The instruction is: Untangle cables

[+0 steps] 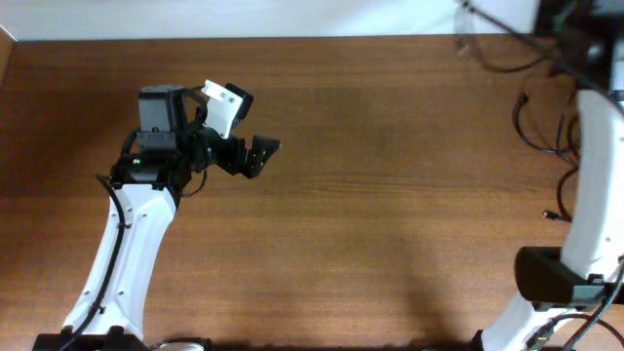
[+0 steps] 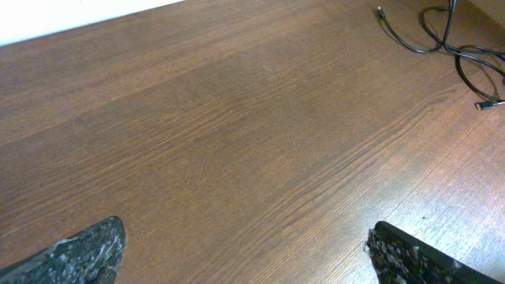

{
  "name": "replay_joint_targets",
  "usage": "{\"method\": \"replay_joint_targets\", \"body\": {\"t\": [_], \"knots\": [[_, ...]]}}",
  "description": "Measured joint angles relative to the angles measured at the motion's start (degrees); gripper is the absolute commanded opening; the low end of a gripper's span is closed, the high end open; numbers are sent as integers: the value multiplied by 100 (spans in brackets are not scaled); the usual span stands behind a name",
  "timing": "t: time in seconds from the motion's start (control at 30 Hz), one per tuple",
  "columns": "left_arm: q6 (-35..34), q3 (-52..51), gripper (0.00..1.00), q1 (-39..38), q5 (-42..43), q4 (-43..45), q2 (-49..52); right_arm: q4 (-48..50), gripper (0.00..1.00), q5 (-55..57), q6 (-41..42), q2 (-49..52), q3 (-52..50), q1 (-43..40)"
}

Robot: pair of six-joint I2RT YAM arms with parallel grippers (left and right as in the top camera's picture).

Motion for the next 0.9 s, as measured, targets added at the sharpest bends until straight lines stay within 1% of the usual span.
{"method": "replay_joint_targets", "body": {"t": [0.03, 0.1, 0.2, 0.23, 0.33, 0.4, 0.43, 0.47, 0.5, 0.53, 0.6, 0.63, 0.67, 0.7, 0.8, 0.87, 0.9], "knots": [[0, 0, 99, 0, -2, -7, 0, 42, 4, 83, 140, 11, -2, -280], [-2, 0, 100, 0, 0, -85, 0, 127, 4, 131, 468, 13, -2, -1119], [0, 0, 100, -2, 0, -131, 0, 142, 4, -466, 608, 22, -140, -2221], [-2, 0, 100, 0, -2, -203, 0, 125, 4, -579, 616, 22, -260, -2420], [0, -2, 100, -39, -2, -361, 0, -72, 4, -1078, 417, 260, -1294, -3051], [133, -2, 100, -271, -2, -516, 0, -122, 4, -1349, 367, 811, -2052, -3248], [173, -2, 100, -404, -26, -522, 0, -223, 68, -1449, 352, 1056, -2140, -3274], [203, -2, 100, -494, -57, -542, 0, -332, 99, -1685, 247, 1364, -2194, -3283], [223, 0, 99, -531, -114, -540, 0, -361, 99, -1926, 129, 1530, -2201, -3283], [238, -2, 99, -553, -133, -540, 0, -435, 99, -2402, -116, 1668, -2218, -3283], [332, -2, 99, -555, -229, -564, -15, -625, 99, -2973, -372, 1672, -2094, -3283], [352, -2, 99, -555, -420, -575, -92, -719, 99, -3128, -435, 1672, -1891, -3283], [365, -2, 99, -553, -702, -555, -326, -922, 99, -3427, -483, 1659, -1335, -3287], [369, -4, 99, -553, -962, -507, -780, -955, 99, -3635, -496, 1602, -946, -3294], [369, -4, 99, -553, -1172, -507, -2044, -1414, 99, -4588, -511, 1443, 131, -3305], [365, -4, 99, -555, -1259, -640, -2771, -1589, 99, -4927, -511, 1032, 249, -3298], [354, -4, 99, -555, -1499, -817, -3134, -1825, 99, -5128, -621, 772, 251, -3296]]}}
